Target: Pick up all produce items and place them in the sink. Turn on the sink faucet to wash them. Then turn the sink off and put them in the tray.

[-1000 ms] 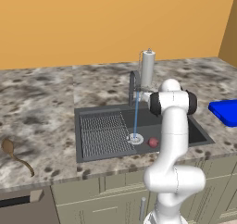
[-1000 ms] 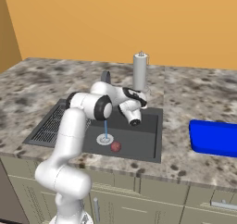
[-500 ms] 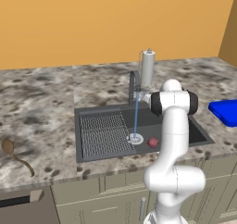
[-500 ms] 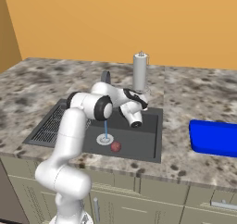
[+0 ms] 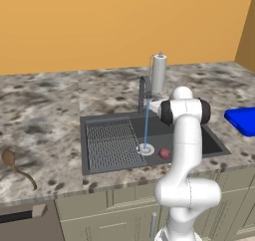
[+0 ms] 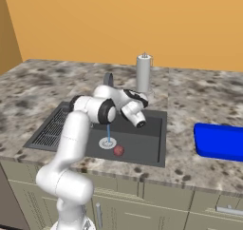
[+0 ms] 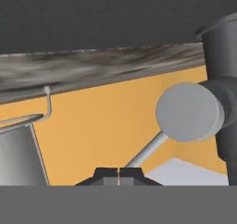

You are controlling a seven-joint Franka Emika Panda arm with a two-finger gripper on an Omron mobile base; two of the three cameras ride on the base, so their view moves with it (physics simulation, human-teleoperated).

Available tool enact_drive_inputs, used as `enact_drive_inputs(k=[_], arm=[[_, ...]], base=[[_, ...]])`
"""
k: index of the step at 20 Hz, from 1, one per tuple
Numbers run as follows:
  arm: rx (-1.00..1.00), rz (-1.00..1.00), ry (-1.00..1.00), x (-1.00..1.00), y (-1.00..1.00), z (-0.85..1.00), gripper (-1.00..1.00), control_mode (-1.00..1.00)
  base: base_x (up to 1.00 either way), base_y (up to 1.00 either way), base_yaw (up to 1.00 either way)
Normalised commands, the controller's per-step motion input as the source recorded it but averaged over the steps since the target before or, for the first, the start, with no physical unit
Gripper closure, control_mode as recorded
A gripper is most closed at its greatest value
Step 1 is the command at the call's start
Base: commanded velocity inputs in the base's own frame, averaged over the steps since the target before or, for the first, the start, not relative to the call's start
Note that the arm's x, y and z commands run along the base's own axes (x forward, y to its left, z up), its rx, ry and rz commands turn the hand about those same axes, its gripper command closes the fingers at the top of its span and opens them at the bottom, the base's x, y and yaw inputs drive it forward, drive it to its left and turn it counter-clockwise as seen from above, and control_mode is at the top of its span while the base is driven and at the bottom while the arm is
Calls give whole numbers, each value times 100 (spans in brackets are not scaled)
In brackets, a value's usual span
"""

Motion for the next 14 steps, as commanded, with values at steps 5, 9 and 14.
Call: enact_drive_inputs(k=[5,9,14], arm=[[-2,38,-18,5,49,1,100,-100],[-7,45,-23,-1,77,0,100,-100],[-10,49,-20,0,100,0,100,-100]], base=[[0,0,0],[0,0,0],[0,0,0]])
